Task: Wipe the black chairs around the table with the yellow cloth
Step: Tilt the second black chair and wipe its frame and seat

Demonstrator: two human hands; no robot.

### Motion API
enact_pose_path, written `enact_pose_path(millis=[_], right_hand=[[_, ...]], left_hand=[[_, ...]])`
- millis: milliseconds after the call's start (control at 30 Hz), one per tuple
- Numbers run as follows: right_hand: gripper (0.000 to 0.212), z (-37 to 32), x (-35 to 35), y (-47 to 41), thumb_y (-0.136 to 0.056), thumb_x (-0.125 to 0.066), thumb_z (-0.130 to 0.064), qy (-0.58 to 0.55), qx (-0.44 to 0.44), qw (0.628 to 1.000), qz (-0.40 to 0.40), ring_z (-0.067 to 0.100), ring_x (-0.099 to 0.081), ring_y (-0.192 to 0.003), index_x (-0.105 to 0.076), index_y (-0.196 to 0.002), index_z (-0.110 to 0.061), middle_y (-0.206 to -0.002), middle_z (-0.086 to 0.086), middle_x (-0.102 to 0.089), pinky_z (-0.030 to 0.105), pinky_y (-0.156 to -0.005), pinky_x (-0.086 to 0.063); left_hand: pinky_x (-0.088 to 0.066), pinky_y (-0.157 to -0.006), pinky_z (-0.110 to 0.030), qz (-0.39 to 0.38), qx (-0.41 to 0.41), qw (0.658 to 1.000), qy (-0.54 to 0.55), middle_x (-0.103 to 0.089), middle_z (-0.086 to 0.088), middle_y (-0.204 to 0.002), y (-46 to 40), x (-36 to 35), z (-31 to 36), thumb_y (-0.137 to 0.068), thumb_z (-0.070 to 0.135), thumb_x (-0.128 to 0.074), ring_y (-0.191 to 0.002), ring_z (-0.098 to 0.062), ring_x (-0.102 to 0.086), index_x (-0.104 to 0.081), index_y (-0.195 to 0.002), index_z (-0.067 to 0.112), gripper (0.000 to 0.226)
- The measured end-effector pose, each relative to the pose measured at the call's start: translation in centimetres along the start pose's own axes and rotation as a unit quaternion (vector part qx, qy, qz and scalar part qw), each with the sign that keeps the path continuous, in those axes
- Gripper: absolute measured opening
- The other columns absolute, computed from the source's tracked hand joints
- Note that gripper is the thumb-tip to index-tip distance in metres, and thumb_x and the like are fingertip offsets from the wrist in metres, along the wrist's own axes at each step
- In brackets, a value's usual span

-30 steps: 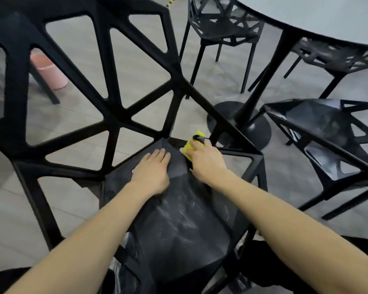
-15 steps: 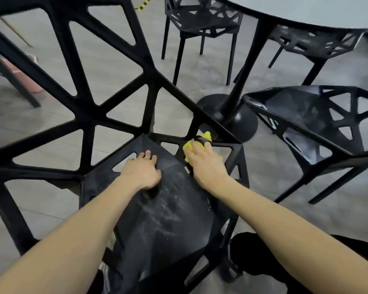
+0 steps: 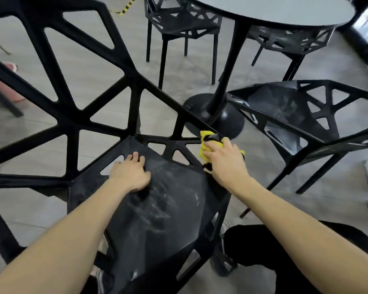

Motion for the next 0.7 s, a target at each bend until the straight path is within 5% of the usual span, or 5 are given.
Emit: enact_pose_path(millis=[67, 200, 367, 567, 700], right_hand=[[0.054, 3.4, 0.6, 1.8, -0.085, -0.037, -0.030, -0.041, -0.049, 0.998, 0.026, 0.033, -0.048, -0.118, -0.068, -0.130, -0.027, -0.147, -0.002, -0.057, 0.045, -0.096, -0.049], [0.064, 1.6, -1.5, 3.2, -0.082, -0.059, -0.006, -0.175, -0.186, 0.960, 0.110, 0.028, -0.037, -0.123, -0.061, -0.146, -0.014, -0.158, 0.011, -0.050, 0.048, -0.110, -0.046], [0.058, -1.6, -3.7, 9.9, -0.085, -0.047, -0.022, -0.163, 0.017, 0.986, 0.029, 0.032, -0.053, -0.115, -0.065, -0.141, -0.024, -0.156, 0.001, -0.055, 0.041, -0.104, -0.049], [0.064, -0.8, -3.8, 5.3, -0.087, -0.063, -0.017, -0.177, -0.157, 0.970, 0.058, 0.037, -0.045, -0.114, -0.055, -0.149, -0.030, -0.167, 0.002, -0.037, 0.047, -0.104, -0.049], [0.065, -1.7, -2.5, 9.3, -0.083, -0.055, -0.019, -0.252, -0.055, 0.965, -0.035, 0.033, -0.048, -0.130, -0.061, -0.146, -0.030, -0.160, -0.002, -0.048, 0.041, -0.113, -0.042]], left_hand=[[-0.025, -0.131, -0.048, 0.018, -0.008, 1.000, 0.006, 0.000, -0.006, -0.182, 0.1, -0.7, -0.4, -0.107, 0.050, -0.031, -0.168, -0.023, -0.006, -0.011, -0.173, 0.020, 0.076], [-0.017, -0.134, -0.045, 0.014, -0.026, 0.999, 0.032, 0.004, -0.003, -0.182, -0.1, -0.8, -1.3, -0.109, 0.049, -0.031, -0.168, -0.020, -0.003, -0.010, -0.174, 0.025, 0.073], [-0.016, -0.135, -0.043, 0.014, -0.034, 0.998, 0.042, 0.003, 0.001, -0.182, -0.6, -0.8, -1.8, -0.109, 0.050, -0.030, -0.168, -0.018, -0.004, -0.012, -0.174, 0.028, 0.070], [-0.017, -0.134, -0.045, 0.007, -0.024, 0.999, 0.036, 0.004, -0.002, -0.182, -1.5, -1.1, -1.6, -0.107, 0.051, -0.025, -0.168, -0.020, -0.004, -0.010, -0.174, 0.026, 0.072], [-0.023, -0.131, -0.047, -0.001, -0.011, 0.999, 0.031, -0.002, -0.002, -0.182, -1.5, -0.1, -1.5, -0.107, 0.052, -0.027, -0.166, -0.031, -0.014, -0.013, -0.173, 0.030, 0.072]])
Point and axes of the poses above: each hand's wrist, its own y-axis away from the middle knuckle, its own x-axis out of the back of the hand, z = x × y, the point moved 1 cm from there along -y, towards the middle knuckle
